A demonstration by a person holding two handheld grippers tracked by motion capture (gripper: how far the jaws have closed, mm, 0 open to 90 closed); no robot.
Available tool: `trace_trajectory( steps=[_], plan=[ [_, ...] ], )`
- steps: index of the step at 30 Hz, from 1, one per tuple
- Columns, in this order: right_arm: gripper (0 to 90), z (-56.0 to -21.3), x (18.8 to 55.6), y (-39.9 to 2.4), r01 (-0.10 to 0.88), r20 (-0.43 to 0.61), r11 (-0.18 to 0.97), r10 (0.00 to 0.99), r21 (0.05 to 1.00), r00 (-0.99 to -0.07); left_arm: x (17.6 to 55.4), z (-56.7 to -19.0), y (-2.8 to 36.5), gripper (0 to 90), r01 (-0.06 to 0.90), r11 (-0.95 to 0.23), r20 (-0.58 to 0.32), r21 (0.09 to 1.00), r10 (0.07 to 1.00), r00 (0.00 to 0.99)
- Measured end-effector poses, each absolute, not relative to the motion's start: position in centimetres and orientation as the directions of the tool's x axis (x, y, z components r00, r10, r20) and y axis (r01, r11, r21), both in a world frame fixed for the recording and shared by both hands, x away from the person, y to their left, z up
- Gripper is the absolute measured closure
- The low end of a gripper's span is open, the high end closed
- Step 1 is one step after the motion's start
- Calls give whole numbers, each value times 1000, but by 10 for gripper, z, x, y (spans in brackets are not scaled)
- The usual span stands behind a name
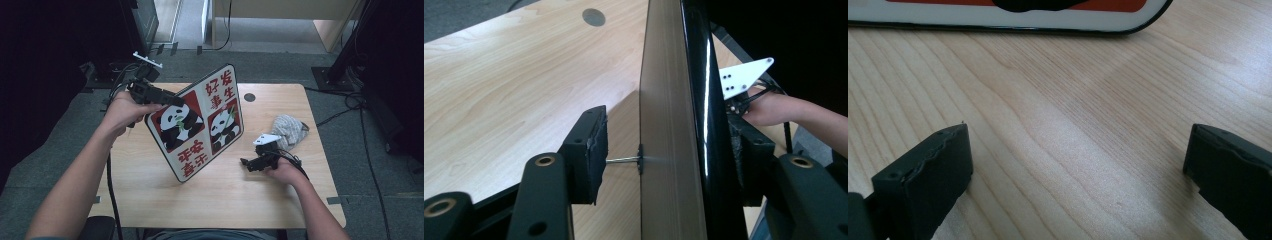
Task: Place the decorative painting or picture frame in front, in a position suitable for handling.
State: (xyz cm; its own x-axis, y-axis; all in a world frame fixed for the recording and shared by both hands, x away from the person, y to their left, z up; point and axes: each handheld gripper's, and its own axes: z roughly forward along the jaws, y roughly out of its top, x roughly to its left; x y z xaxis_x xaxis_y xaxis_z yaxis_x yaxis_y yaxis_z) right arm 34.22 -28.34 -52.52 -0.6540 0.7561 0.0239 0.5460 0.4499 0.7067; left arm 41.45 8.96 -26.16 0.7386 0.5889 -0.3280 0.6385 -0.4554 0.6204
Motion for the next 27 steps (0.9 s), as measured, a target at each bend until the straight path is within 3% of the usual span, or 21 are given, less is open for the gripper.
trace_trajectory(
  steps=[6, 13, 19, 21, 22, 23, 27],
  plan=[
    [0, -525, 342, -283, 546, 24, 450, 756, 707, -654, 416, -262, 90, 420, 642, -456, -354, 616, 568, 743],
    [0, -525, 342, -283, 546, 24, 450, 756, 707, -654, 413, -262, 90, 404, 617, -457, -301, 640, 590, 749],
    [0, -525, 342, -283, 546, 24, 450, 756, 707, -654, 414, -262, 90, 384, 629, -465, -315, 623, 586, 746],
    [0, -525, 342, -283, 545, 24, 451, 755, 707, -655, 415, -262, 90, 342, 632, -465, -321, 620, 585, 745],
    [0, -525, 342, -283, 545, 24, 451, 755, 707, -655, 415, -262, 90, 178, 632, -465, -321, 620, 585, 745],
    [0, -525, 342, -283, 546, 24, 450, 756, 707, -654, 413, -262, 93, 13, 588, -494, -379, 640, 463, 801],
    [0, -525, 342, -283, 546, 24, 450, 756, 707, -654, 408, -258, 93, 11, 565, -510, -335, 648, 476, 813]
  ],
)
